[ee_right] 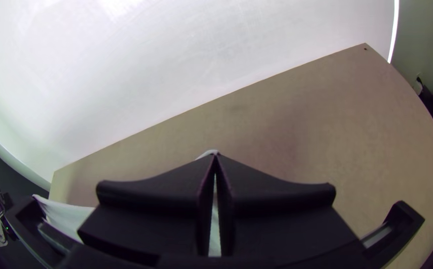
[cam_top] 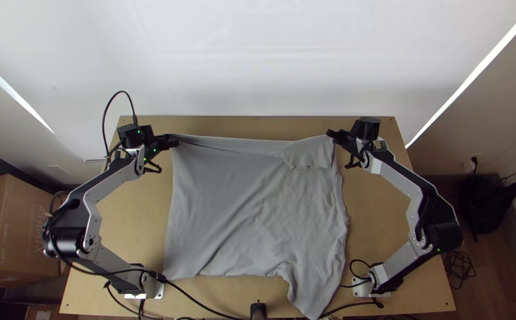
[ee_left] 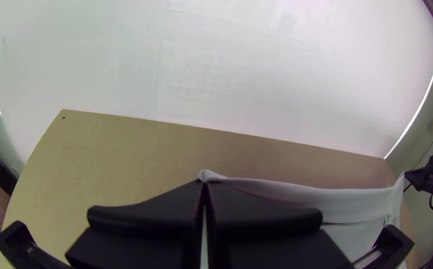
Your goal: Fold the t-shirt
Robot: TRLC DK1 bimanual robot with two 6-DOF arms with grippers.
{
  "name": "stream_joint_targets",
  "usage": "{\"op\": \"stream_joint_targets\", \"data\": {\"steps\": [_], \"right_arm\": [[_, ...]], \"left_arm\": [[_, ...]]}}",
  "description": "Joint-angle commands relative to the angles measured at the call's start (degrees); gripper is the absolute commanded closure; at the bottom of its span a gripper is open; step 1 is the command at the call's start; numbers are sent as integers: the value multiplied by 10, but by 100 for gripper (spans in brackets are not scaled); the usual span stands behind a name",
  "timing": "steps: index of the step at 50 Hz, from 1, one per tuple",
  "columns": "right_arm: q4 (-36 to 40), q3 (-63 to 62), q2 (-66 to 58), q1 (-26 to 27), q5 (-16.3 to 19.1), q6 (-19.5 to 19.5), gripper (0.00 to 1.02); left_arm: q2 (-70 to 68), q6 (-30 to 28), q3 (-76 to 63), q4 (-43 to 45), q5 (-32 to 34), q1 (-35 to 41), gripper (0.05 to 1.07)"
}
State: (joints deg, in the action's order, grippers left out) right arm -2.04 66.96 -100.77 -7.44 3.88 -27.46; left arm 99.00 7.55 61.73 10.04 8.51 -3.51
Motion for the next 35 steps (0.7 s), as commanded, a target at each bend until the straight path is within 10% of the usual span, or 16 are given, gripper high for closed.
{"op": "stream_joint_targets", "data": {"steps": [1,35], "right_arm": [[1,48,-43,1,-7,-4,100],[159,356,-262,3,-7,-10,100]], "left_arm": [[47,13,62,15,-10,-12,105],[237,40,299,-134,-19,-14,105]]}}
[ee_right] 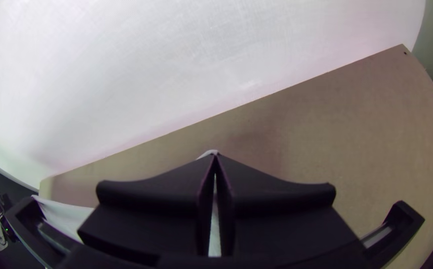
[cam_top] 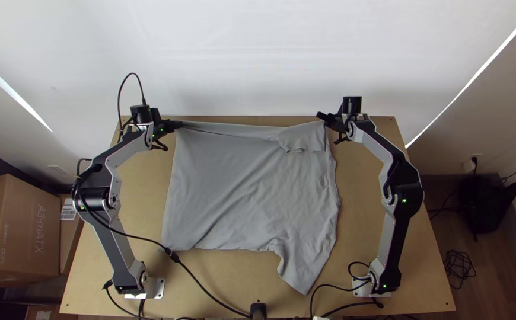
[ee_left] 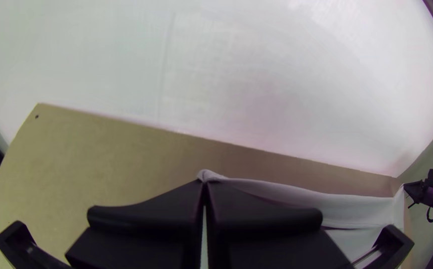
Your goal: Fold the t-shirt
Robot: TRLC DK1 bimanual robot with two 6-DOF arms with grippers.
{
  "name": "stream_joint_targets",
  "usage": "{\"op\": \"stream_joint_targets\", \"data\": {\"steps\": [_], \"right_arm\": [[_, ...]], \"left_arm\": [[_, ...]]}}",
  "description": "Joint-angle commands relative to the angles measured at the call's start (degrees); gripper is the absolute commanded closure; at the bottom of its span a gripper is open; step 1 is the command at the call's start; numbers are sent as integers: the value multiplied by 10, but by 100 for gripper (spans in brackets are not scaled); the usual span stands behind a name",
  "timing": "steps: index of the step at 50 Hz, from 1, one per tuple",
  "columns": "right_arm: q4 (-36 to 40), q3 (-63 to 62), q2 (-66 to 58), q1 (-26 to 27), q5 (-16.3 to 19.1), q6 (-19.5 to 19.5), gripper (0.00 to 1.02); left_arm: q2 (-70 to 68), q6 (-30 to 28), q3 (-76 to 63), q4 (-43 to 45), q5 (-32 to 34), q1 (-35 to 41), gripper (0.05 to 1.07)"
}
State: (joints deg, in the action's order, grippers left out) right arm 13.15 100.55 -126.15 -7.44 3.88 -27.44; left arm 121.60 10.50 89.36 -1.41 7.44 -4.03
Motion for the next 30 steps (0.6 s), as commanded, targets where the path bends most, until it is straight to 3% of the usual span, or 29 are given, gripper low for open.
{"op": "stream_joint_targets", "data": {"steps": [1,30], "right_arm": [[8,18,-6,2,-7,-10,100],[34,-157,160,-6,-7,-6,100]], "left_arm": [[8,10,22,-25,-9,-9,105],[-115,10,-135,-47,16,-15,105]]}}
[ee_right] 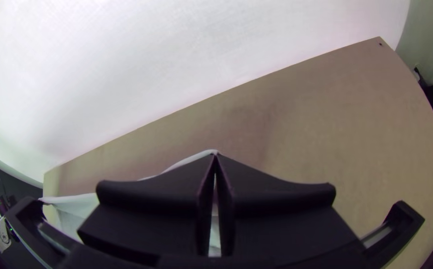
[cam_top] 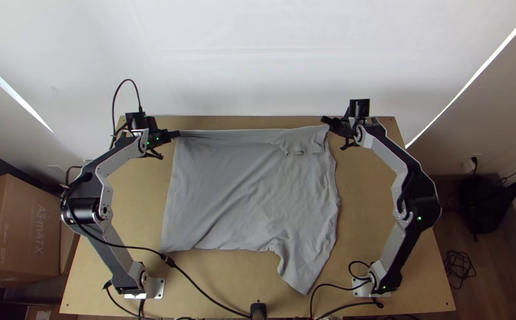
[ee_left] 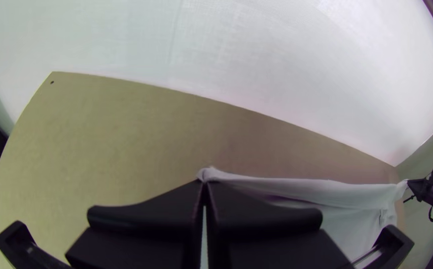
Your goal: Fold the t-shirt
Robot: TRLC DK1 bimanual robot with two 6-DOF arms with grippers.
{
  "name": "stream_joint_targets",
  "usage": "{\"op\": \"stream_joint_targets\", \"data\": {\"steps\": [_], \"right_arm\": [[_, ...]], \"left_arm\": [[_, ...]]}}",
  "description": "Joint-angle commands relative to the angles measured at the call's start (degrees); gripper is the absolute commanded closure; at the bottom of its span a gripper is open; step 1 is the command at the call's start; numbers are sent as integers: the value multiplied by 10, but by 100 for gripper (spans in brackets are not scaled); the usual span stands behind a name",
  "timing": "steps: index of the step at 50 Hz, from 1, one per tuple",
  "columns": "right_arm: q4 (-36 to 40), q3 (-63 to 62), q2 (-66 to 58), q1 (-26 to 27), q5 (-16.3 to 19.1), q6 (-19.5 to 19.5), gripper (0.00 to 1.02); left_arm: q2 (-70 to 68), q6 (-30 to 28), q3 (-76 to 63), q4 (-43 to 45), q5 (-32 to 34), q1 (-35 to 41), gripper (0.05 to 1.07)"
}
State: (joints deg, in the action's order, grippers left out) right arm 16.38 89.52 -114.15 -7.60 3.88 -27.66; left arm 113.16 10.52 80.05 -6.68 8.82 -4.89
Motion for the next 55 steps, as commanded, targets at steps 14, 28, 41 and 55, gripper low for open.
{"op": "stream_joint_targets", "data": {"steps": [14,28,41,55], "right_arm": [[-9,-156,106,-12,-7,-2,100],[-40,-233,147,-20,-8,-6,100],[-42,-283,168,-24,-8,-7,100],[-43,-329,194,-26,-8,-6,100]], "left_arm": [[-75,9,-120,39,2,-2,105],[-116,10,-170,44,2,2,105],[-153,8,-230,51,2,6,105],[-179,7,-269,54,2,5,105]]}}
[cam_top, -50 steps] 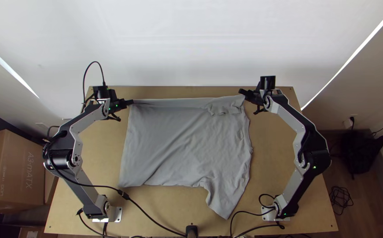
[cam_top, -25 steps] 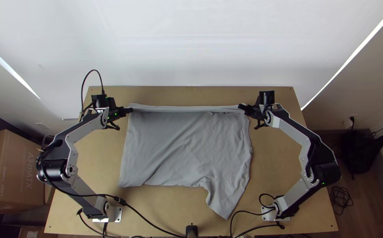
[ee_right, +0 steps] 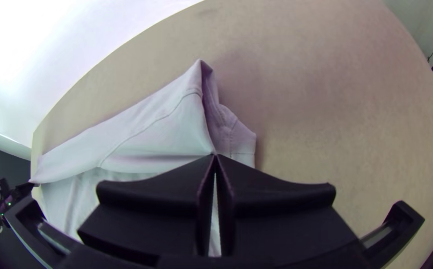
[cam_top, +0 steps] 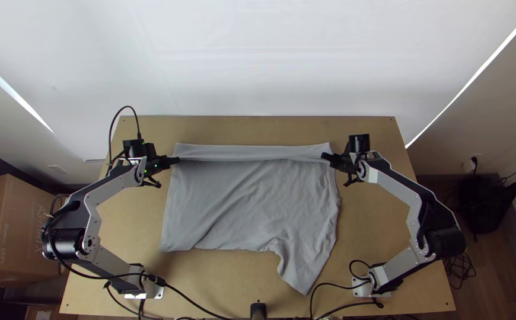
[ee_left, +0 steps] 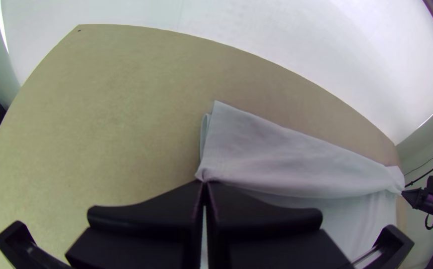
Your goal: Fold the t-shirt
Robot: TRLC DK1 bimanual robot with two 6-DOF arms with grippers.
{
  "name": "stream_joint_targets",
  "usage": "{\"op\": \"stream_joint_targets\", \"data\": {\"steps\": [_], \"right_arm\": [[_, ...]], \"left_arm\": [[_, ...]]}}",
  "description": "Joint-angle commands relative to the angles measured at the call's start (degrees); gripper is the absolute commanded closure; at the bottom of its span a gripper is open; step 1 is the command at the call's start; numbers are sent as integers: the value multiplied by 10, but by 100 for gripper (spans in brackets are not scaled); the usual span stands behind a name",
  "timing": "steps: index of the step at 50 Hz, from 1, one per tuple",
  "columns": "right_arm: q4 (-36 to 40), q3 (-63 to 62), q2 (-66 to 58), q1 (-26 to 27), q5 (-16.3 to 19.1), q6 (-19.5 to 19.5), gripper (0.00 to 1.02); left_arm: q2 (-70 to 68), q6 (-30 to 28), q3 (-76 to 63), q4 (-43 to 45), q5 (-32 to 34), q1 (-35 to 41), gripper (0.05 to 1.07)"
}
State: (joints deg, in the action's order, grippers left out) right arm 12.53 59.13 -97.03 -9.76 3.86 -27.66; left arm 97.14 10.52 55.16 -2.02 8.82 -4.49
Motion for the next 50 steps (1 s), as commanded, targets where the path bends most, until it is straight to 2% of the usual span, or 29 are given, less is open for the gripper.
{"op": "stream_joint_targets", "data": {"steps": [1,11,16,26,27,29,32,33,37,38,43,47,50], "right_arm": [[-4,-29,26,-4,-8,-7,100],[-25,-80,50,-11,-8,-7,100],[-49,-100,58,-11,-9,-6,100],[-50,-116,84,-8,-10,-8,100],[-50,-118,90,-8,-10,-10,100],[-50,-125,99,-8,-10,-11,100],[-50,-133,114,-8,-10,-10,99],[-50,-137,120,-8,-10,-10,95],[-40,-156,164,-8,-10,-10,63],[-37,-161,178,-7,-10,-10,57],[7,-169,249,2,-10,-17,30],[52,-169,301,4,-9,-18,18],[80,-169,340,4,-7,-18,16]], "left_arm": [[-21,8,-22,8,2,1,105],[-34,4,-47,9,2,-1,104],[-44,-16,-75,37,2,4,104],[-58,-24,-103,47,1,4,103],[-61,-24,-105,47,1,2,102],[-67,-24,-109,47,1,-1,92],[-77,-31,-110,42,1,-2,61],[-79,-32,-111,40,1,-2,51],[-87,-40,-107,27,2,-10,11],[-93,-41,-105,26,2,-13,9],[-114,-45,-105,26,3,-33,9],[-132,-49,-103,20,7,-47,9],[-147,-57,-101,10,12,-57,9]]}}
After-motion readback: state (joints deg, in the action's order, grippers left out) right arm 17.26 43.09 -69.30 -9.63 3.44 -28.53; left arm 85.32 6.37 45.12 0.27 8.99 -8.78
